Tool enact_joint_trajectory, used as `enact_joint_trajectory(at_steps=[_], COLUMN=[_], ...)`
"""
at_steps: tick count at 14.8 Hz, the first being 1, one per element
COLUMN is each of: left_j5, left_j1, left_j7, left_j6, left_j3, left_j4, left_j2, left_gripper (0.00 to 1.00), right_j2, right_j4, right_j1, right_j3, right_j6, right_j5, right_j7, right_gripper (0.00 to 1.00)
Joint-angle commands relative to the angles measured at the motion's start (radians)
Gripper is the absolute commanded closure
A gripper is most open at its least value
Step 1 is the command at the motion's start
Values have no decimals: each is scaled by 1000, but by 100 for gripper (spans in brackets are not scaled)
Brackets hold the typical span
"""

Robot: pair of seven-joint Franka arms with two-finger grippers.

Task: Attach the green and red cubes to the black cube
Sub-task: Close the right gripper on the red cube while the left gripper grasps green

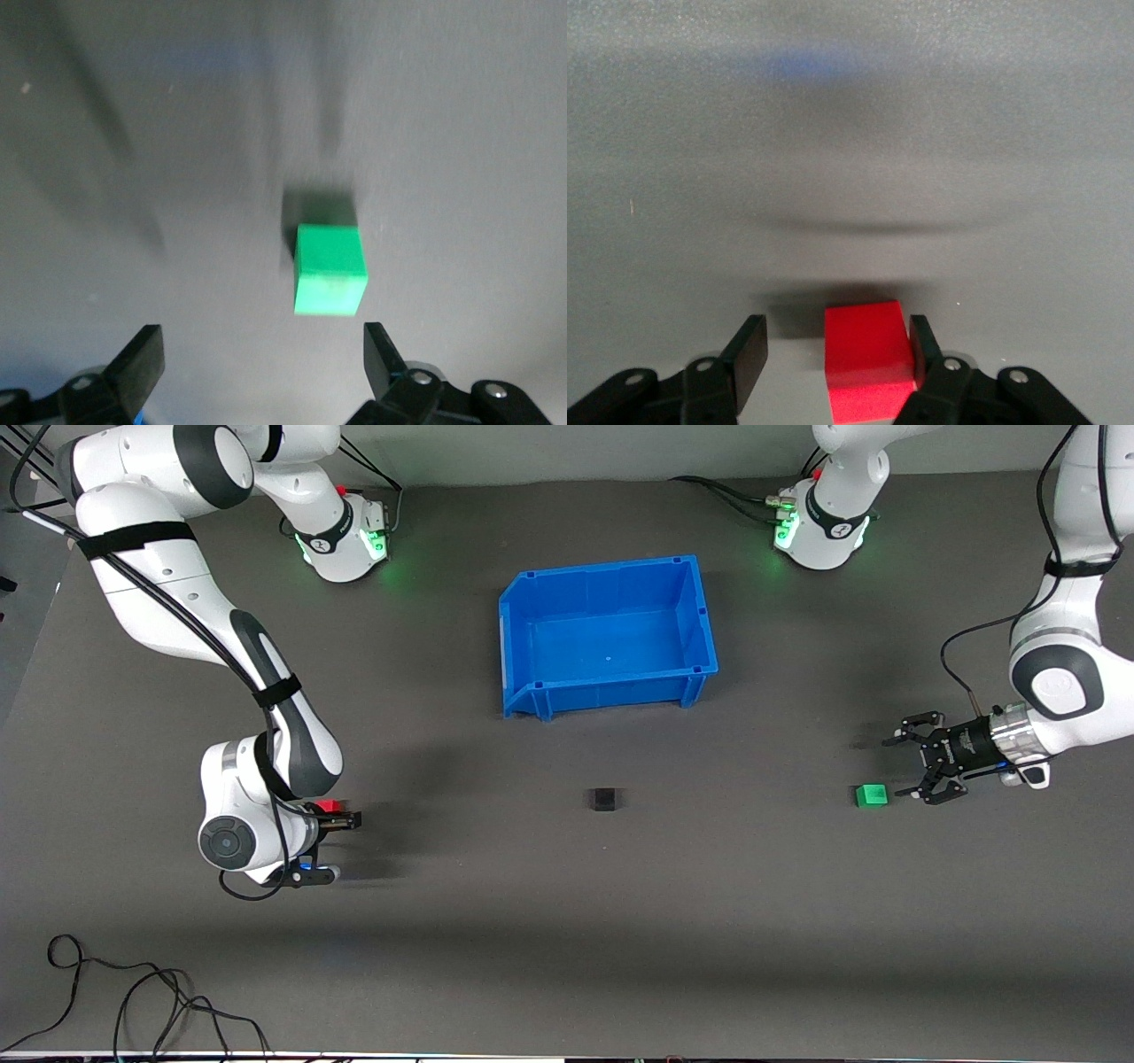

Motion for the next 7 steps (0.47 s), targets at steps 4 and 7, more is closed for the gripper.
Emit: enact_joint_trajectory(at_steps=[4, 7], left_j5=[-75, -108], left_j1=[-22, -22], left_j7=[70, 103], left_j6=[106, 109], left_j3=[-6, -14], left_j4=[0, 0], left_j2=[59, 70], left_gripper=[0, 0], right_j2=[-14, -14], right_j4=[-10, -9], right_j1=[0, 2], right_j3=[-5, -5], right_j6=[9, 8], right_j5=[-20, -18], right_j7=[-18, -4], right_gripper=[68, 89])
